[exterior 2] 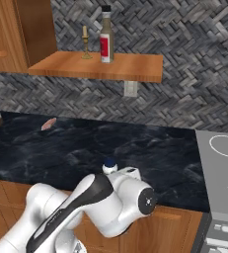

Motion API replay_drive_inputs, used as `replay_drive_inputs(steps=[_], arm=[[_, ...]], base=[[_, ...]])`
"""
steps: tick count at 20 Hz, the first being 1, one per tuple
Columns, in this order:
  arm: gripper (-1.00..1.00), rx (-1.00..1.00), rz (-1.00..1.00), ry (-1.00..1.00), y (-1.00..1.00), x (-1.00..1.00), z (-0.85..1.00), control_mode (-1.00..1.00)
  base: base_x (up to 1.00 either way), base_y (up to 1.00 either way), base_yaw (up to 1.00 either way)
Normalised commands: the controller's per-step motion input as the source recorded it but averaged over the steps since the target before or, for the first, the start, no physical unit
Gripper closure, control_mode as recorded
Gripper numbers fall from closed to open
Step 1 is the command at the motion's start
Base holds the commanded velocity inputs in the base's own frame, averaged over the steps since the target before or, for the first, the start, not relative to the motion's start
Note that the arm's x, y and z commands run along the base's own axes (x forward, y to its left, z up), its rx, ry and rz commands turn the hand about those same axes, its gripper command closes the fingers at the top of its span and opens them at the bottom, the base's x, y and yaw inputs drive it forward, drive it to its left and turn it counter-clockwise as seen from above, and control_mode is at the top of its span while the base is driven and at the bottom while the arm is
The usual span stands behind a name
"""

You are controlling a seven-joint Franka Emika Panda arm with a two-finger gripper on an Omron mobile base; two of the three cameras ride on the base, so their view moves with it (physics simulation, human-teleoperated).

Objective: Pick the mayonnaise and syrup bottle from the counter and place them in the cabinet.

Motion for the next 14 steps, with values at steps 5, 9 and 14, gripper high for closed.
replay_drive_inputs(steps=[5, 9, 14], arm=[[-1.0, 0.05, 0.02, 0.17, 0.03, 0.4, -0.21, -1.0], [-1.0, 0.07, 0.05, 0.12, -0.01, 0.38, -0.15, -1.0], [-1.0, 0.09, 0.08, 0.09, -0.1, 0.34, -0.13, -1.0]], base=[[0.0, 0.0, 0.0], [0.0, 0.0, 0.0], [0.0, 0.0, 0.0]])
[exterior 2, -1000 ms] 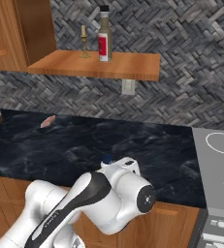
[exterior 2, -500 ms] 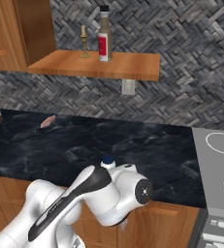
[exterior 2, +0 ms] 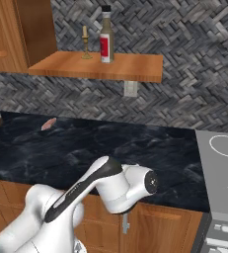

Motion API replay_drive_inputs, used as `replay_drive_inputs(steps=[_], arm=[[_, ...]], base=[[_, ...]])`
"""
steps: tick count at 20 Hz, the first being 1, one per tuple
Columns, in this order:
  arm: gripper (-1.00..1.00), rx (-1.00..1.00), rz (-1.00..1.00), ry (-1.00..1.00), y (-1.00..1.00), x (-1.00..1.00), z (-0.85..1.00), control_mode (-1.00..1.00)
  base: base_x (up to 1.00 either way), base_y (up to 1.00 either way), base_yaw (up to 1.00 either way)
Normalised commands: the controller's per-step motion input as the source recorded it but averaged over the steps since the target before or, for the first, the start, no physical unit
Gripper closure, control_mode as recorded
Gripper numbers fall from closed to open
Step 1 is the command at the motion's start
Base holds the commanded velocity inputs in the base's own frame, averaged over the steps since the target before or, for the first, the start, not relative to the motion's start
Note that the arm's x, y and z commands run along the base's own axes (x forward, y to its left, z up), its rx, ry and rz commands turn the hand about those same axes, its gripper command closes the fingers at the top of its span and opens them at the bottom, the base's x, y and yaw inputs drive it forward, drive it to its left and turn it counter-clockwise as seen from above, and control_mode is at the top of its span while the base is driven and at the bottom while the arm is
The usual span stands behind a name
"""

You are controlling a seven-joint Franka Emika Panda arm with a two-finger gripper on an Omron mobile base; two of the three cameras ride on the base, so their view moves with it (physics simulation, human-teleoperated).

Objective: Pick the mayonnaise and syrup bottle from the counter and place them in the cabinet.

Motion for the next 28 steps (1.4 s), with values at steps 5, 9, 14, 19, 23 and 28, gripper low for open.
replay_drive_inputs(steps=[5, 9, 14, 19, 23, 28], arm=[[-1.0, 0.1, 0.06, 0.04, -0.13, 0.34, -0.13, -1.0], [-1.0, 0.07, 0.03, 0.0, -0.05, 0.19, -0.14, -1.0], [-1.0, 0.01, 0.0, -0.05, -0.02, 0.06, -0.09, -1.0], [-1.0, 0.0, 0.0, 0.0, 0.0, 0.0, 0.0, -1.0], [-1.0, 0.0, 0.0, -0.08, 0.0, 0.0, 0.0, -1.0], [-1.0, 0.0, 0.0, -0.1, 0.06, 0.04, -0.03, -1.0]], base=[[0.0, 0.0, 0.0], [0.0, 0.0, 0.0], [0.0, 0.0, 0.0], [0.0, 0.0, 0.0], [0.0, 0.0, 0.0], [0.0, 0.0, 0.0]])
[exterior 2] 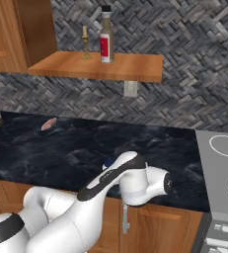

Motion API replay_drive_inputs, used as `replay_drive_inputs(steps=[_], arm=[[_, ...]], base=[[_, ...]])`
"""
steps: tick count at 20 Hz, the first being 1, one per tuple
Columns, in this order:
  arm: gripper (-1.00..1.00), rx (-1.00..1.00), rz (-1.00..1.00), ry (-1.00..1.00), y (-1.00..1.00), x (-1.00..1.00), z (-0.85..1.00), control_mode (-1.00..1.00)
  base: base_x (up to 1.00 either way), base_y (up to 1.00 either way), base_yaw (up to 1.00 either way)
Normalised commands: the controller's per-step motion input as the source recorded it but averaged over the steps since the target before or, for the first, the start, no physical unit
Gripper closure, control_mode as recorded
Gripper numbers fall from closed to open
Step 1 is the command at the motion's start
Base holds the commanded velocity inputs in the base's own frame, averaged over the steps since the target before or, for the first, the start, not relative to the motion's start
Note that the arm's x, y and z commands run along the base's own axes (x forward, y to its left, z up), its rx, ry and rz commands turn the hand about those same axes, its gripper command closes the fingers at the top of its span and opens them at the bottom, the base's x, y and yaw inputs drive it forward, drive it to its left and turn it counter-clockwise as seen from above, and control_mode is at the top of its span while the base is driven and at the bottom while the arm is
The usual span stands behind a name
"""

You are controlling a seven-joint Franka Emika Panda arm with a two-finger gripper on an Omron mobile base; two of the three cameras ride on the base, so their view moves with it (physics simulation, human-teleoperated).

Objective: Pick the mayonnaise and syrup bottle from the counter and place them in the cabinet.

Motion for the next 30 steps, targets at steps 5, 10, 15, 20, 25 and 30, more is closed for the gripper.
replay_drive_inputs(steps=[5, 10, 15, 20, 25, 30], arm=[[-1.0, 0.0, 0.0, -0.1, 0.0, 0.04, -0.03, -1.0], [-1.0, 0.0, 0.0, 0.0, 0.0, 0.01, 0.0, -1.0], [-1.0, 0.0, 0.0, 0.03, 0.01, 0.27, -0.02, -1.0], [-1.0, 0.0, 0.0, 0.02, 0.0, 0.32, -0.08, -1.0], [-1.0, 0.0, 0.0, 0.04, 0.0, 0.22, -0.21, -1.0], [-1.0, 0.0, 0.0, 0.04, 0.0, 0.15, -0.24, -1.0]], base=[[0.0, 0.0, 0.0], [0.0, 0.0, 0.0], [0.0, 0.0, 0.0], [0.0, 0.0, 0.0], [0.0, 0.0, 0.0], [0.0, 0.0, 0.0]])
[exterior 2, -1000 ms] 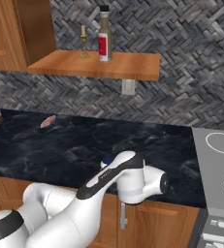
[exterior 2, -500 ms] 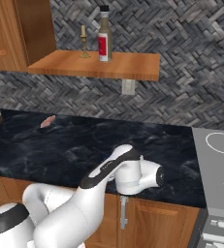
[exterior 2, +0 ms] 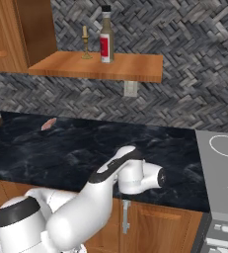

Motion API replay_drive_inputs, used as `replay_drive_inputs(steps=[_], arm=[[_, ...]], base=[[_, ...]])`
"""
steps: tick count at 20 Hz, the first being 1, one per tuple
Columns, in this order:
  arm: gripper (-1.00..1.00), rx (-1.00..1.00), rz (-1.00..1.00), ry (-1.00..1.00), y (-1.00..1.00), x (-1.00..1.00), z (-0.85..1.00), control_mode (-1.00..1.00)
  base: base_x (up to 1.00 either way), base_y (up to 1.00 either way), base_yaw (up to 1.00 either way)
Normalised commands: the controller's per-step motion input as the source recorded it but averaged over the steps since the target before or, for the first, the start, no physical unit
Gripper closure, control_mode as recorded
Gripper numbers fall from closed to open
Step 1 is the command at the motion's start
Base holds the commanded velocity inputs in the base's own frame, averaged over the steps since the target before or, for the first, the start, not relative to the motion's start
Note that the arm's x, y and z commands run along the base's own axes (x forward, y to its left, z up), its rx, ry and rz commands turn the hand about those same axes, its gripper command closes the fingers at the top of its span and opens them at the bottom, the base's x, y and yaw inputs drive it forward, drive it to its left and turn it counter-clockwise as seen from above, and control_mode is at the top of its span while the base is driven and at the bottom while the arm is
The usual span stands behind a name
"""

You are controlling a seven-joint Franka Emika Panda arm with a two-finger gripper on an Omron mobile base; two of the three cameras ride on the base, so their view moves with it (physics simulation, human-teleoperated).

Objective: Pick the mayonnaise and syrup bottle from the counter and place them in the cabinet.

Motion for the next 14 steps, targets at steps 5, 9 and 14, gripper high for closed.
replay_drive_inputs(steps=[5, 9, 14], arm=[[-1.0, 0.0, 0.0, 0.02, 0.0, 0.17, -0.18, -1.0], [-1.0, 0.0, 0.0, 0.02, 0.0, 0.12, -0.18, -1.0], [-1.0, 0.0, 0.0, 0.0, 0.0, 0.11, -0.13, -1.0]], base=[[0.0, 0.0, 0.0], [0.0, 0.0, 0.0], [0.0, 0.0, 0.0]])
